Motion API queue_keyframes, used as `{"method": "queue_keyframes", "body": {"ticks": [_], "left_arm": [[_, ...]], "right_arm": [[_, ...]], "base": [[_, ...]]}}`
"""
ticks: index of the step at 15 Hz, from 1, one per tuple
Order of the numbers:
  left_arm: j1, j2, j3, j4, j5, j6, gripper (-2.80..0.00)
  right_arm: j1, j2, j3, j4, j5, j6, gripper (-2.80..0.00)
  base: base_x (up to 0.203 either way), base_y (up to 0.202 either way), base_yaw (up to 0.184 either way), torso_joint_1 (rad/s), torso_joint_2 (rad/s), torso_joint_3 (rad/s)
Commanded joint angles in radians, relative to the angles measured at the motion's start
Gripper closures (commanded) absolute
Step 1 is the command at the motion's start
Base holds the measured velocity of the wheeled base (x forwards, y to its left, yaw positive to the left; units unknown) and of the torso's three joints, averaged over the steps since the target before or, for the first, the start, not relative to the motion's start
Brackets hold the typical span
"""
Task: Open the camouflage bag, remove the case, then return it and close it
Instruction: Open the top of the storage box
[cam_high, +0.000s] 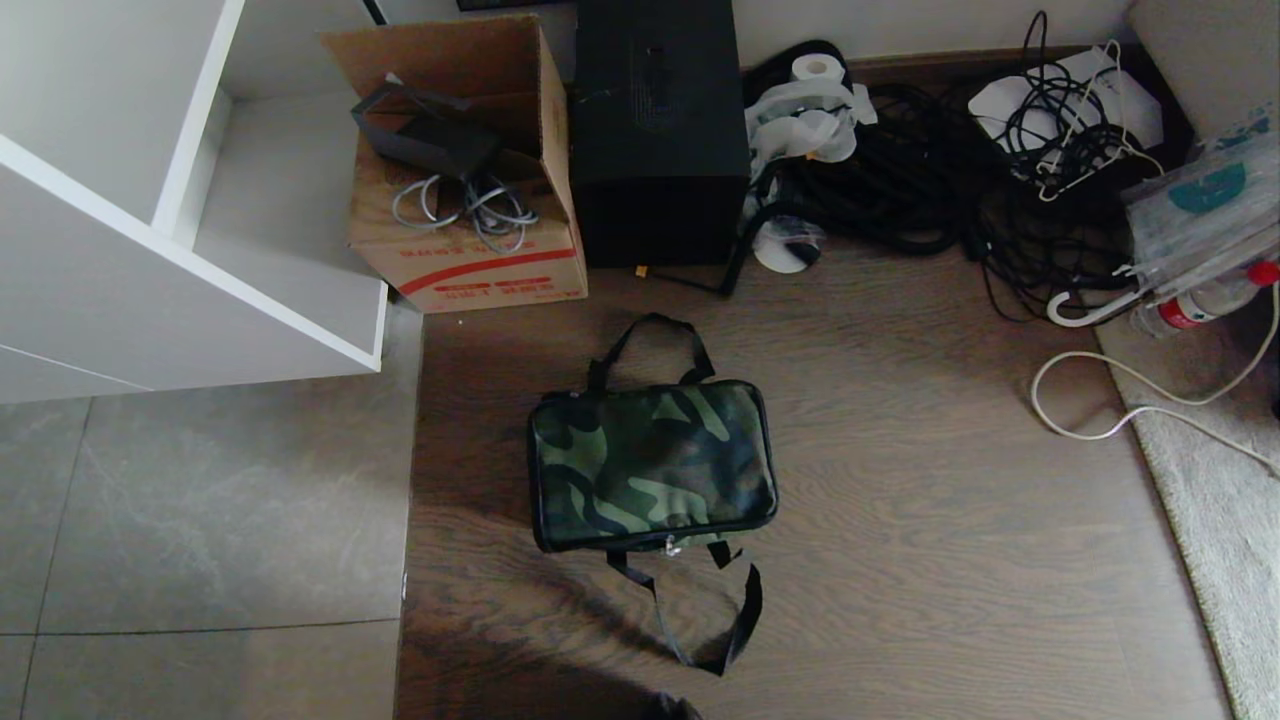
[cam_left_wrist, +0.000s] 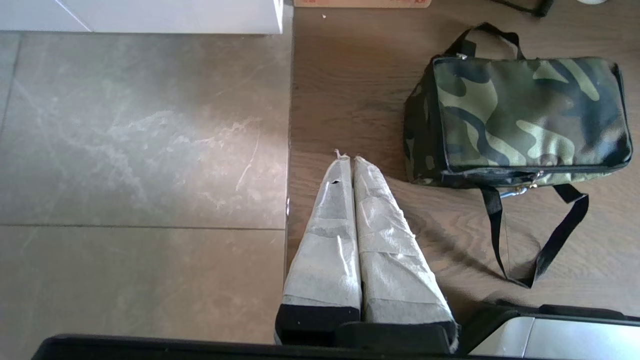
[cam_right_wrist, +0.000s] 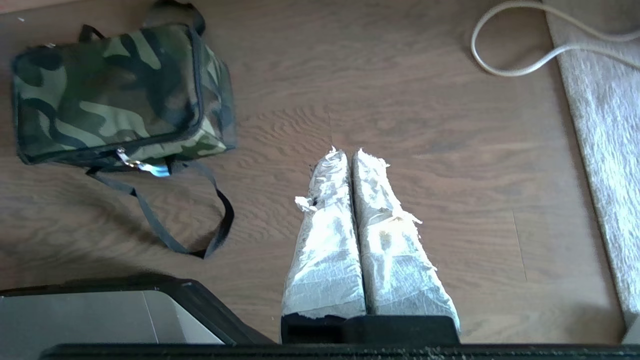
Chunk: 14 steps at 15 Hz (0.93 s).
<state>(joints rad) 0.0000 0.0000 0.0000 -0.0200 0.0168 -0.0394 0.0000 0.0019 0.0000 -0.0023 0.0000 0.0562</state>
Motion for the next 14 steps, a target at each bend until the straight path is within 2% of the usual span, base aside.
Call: {"method": "queue_keyframes", "body": {"ticks": [1, 14], "left_arm": [[0.0, 0.0, 0.009, 0.0, 0.0, -0.001, 0.0], [0.0, 0.0, 0.009, 0.0, 0.0, 0.004, 0.0]], "right_arm": [[0.0, 0.0, 0.0, -0.001, 0.0, 0.001, 0.0], [0.0, 0.0, 0.0, -0.001, 0.0, 0.001, 0.0]], "base": [[0.0, 0.0, 0.0, 0.0, 0.0, 0.0], [0.0, 0.005, 0.0, 0.0, 0.0, 0.0]]}}
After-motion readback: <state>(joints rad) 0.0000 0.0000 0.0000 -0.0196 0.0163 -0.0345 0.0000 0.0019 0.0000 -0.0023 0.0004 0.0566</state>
